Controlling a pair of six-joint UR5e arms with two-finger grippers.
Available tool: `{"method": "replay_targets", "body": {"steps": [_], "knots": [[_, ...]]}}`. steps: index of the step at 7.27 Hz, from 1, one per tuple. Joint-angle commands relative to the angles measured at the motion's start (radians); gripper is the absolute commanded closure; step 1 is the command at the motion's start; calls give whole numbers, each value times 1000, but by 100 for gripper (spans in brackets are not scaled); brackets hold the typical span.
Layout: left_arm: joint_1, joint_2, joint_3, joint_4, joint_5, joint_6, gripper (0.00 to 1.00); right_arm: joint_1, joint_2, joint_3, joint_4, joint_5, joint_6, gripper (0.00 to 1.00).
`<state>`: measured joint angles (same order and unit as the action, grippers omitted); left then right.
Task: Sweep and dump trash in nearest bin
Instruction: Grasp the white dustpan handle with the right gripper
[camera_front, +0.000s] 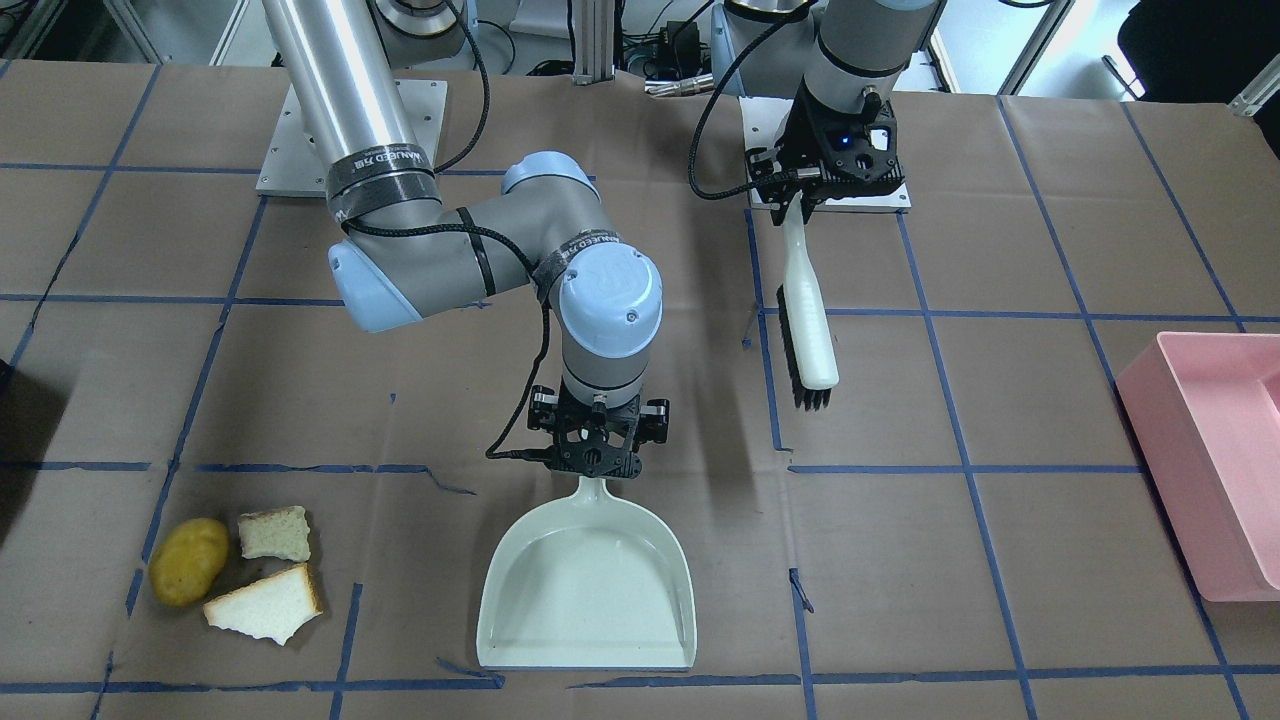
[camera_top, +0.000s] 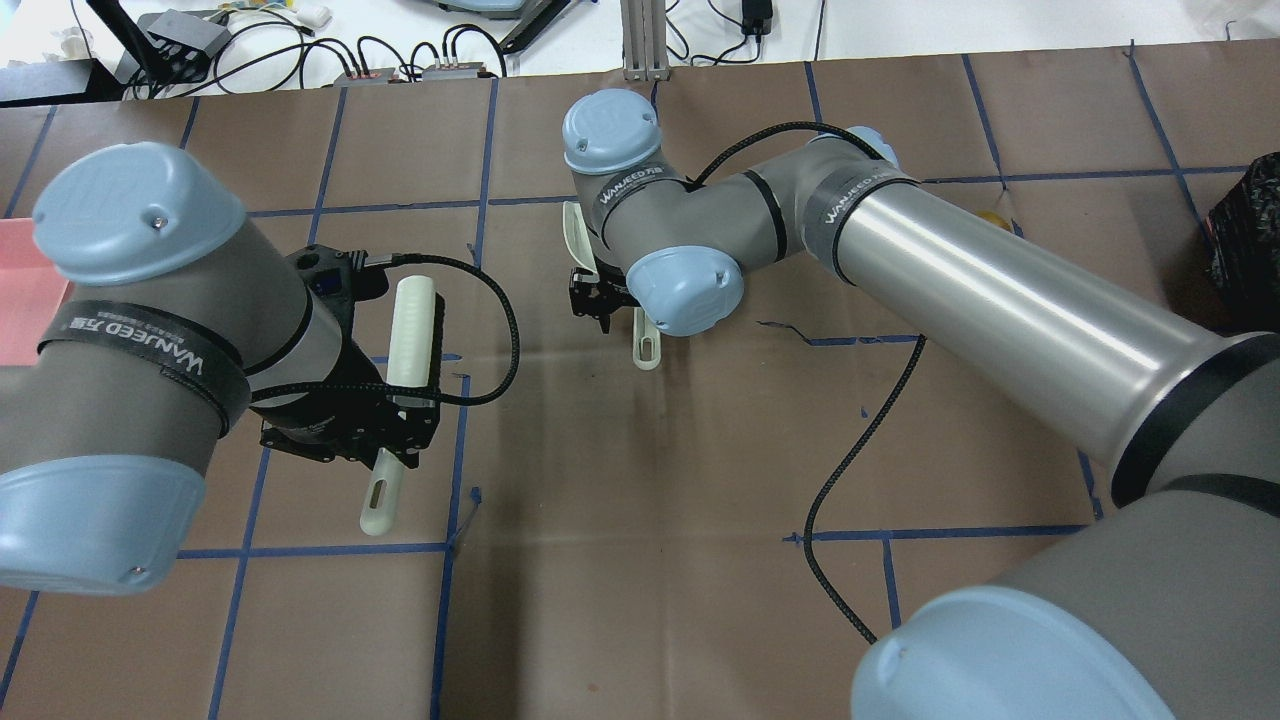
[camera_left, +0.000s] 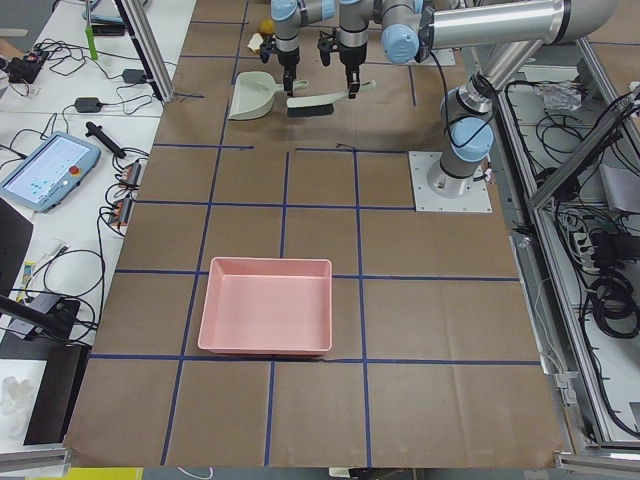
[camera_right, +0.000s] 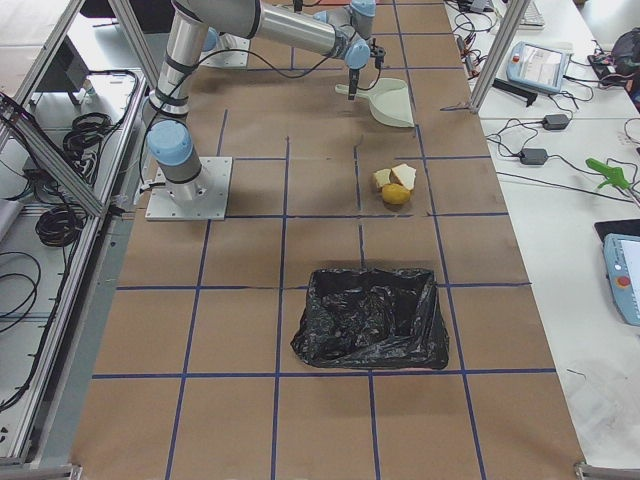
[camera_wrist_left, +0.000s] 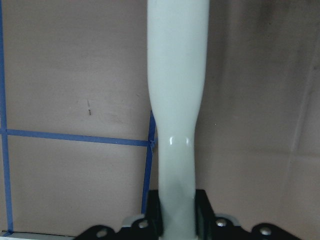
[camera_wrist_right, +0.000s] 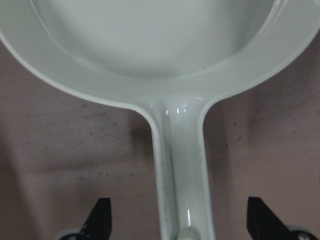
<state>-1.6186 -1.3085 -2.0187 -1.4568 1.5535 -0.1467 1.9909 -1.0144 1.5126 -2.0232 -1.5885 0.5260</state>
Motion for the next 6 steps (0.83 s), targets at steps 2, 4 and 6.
{"method": "replay_targets", "body": {"steps": [2,4,6], "knots": [[-3,9,-21,1,-4,-1,100,-3,4,-5,-12,-4,2,10],[-3,9,-21,1,-6,-1,100,-4,5,-3,-12,-8,0,22],[-3,9,-21,1,-6,-2,100,-4,5,-6,-12,-10,-8,38]]}}
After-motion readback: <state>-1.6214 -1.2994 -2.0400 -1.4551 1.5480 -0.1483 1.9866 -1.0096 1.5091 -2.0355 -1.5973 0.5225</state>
